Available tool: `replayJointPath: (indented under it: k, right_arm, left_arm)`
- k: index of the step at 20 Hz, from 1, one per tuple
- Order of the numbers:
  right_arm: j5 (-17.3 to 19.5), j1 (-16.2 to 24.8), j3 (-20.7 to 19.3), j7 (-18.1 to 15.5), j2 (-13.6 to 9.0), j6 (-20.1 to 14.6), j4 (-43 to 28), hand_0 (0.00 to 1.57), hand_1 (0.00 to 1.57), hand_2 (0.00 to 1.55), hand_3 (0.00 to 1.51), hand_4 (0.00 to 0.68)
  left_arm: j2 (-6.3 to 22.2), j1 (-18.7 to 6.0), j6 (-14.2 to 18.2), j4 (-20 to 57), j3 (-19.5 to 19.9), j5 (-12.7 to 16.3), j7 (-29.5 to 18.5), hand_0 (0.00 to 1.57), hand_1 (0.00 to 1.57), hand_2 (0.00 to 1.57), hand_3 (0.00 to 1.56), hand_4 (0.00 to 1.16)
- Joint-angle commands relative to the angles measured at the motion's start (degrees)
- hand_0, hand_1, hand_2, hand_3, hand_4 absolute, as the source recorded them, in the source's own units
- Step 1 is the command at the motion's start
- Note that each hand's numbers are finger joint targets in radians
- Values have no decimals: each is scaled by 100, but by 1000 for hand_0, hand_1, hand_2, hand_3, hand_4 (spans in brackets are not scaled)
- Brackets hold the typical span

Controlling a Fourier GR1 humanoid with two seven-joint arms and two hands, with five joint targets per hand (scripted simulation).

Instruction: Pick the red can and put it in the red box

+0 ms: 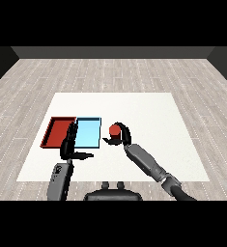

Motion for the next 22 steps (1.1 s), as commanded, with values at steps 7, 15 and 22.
replayJointPath:
  k: [7,15,22]
  right_arm:
    - [1082,540,-490,829,-205,100,-1524,1445,1445,1432,1387,651]
    - [1473,1122,-725,813,-35,243,-2013,1445,1445,1425,1381,655]
    - [1682,1198,-1137,772,272,755,-1886,1458,1458,1443,1397,659]
  left_arm:
    - [-134,-178,329,-4,-477,-92,445,0,0,0,0,0]
    - [-136,-614,917,514,-1307,180,668,0,0,0,0,0]
    - [-136,-640,1222,979,-1788,357,664,0,0,0,0,0]
